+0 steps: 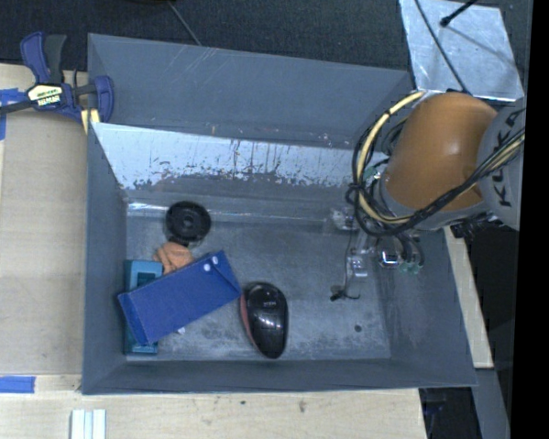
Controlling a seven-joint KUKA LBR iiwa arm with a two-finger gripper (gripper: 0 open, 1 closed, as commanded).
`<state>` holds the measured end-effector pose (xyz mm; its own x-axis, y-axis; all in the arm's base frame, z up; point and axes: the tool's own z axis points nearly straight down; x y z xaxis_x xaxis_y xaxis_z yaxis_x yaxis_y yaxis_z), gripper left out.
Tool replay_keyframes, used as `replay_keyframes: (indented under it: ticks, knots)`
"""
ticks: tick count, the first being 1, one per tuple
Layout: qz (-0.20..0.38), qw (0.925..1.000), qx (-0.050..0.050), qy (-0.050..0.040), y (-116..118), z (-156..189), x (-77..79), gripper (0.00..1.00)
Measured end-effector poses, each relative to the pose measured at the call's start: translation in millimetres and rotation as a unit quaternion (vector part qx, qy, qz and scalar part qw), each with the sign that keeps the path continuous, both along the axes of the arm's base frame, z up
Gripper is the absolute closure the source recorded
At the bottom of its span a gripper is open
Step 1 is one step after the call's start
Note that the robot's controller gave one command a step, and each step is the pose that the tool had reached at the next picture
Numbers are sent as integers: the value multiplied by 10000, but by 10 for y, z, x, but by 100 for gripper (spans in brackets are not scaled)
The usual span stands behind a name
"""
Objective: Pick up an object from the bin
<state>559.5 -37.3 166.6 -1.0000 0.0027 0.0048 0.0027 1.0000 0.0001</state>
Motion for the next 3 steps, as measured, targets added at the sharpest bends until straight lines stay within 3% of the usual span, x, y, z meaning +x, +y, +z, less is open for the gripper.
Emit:
replay_keyframes:
  ticks: [1, 2, 3]
  knots:
    - [5, 10000, -3, -42, 1, 48, 17, 0]
    - [52, 10000, -1, -59, 522, -614, -365, 0]
    - [-949, 9955, -7, -7, 718, -628, -417, 0]
